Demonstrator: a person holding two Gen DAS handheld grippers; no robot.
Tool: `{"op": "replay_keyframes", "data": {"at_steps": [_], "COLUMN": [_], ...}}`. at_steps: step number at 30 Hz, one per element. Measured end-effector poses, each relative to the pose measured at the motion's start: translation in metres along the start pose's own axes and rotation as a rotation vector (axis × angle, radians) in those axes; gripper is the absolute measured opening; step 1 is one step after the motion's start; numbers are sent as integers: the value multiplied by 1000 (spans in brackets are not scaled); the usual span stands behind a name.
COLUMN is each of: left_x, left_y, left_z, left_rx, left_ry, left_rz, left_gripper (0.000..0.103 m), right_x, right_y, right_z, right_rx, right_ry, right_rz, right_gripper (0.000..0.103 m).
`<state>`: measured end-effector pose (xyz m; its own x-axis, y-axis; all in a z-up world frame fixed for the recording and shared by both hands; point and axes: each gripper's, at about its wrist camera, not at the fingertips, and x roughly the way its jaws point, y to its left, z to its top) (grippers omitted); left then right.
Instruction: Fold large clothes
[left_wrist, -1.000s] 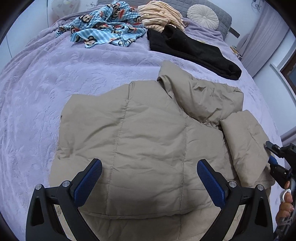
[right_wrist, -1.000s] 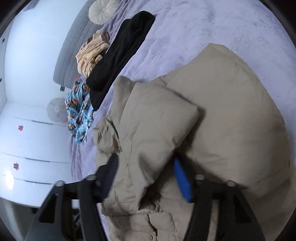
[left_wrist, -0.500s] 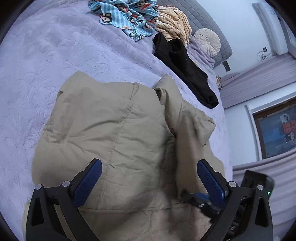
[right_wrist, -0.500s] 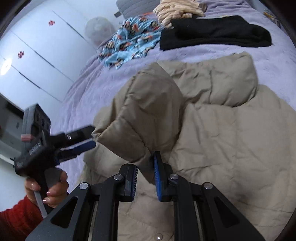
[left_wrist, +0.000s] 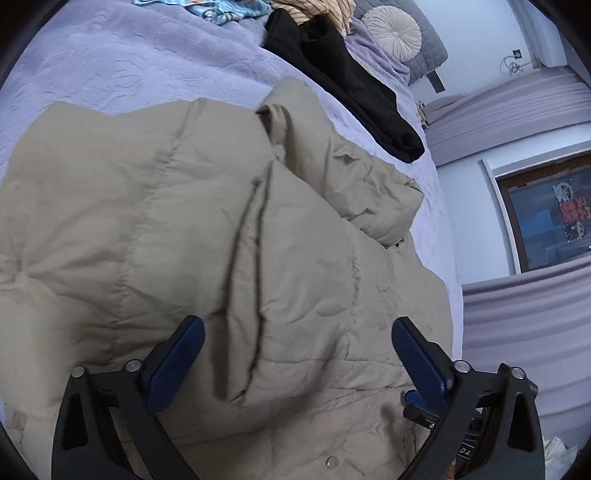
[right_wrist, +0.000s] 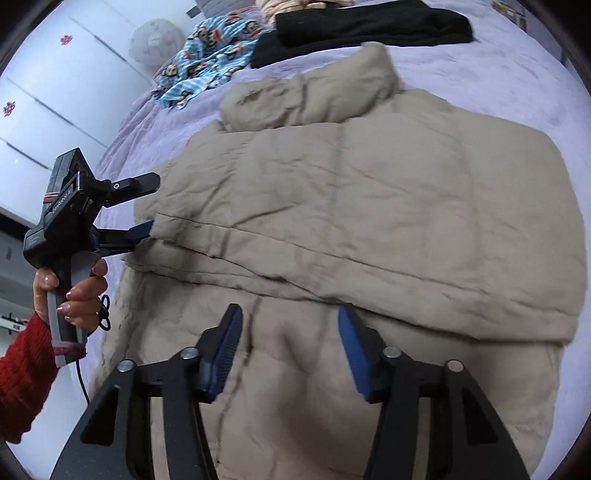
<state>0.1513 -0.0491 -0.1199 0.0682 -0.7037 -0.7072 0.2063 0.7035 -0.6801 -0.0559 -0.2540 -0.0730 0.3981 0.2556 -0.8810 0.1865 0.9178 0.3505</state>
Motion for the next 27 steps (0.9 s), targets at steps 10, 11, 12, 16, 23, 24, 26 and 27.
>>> {"op": "replay_keyframes", "data": {"at_steps": [10,11,12,16,23,24,26,27], "left_x": [-29,-38,-42,-15,-1,-8,-24,-32], "left_y": [-59,-57,-52,-20,0,-2,-2,-2], "left_z": [1,0,-2,-9,-19,-19,-19,-19], "left_rx": [107,116,117,80,18,31,71,82], "left_ry": [-113,-124,-121,-23,-2,-14,-36,-43], "left_rz": [-38,-21,-5,104,208,246,320,348], "left_gripper": [8,8,8,8,15,19,20,20], "right_x": [-14,-17,-21,-33,-6,-7,-9,-11], "right_y": [-63,-63,-67,-96,-112,-112,-114,-116], "right_z": [-5,-1,3,8,-1,-2,-2,-1], "right_rx": [-26,-51,-69,-57,-13,-10,-7,2], "right_ry": [-34,-49,-70,-128,-105,-107,-106,-103], "right_rz": [-243,-284,-328,-397,-397,-394,-380,-372], "right_gripper": [23,23,23,1,0,0,0,0]}}
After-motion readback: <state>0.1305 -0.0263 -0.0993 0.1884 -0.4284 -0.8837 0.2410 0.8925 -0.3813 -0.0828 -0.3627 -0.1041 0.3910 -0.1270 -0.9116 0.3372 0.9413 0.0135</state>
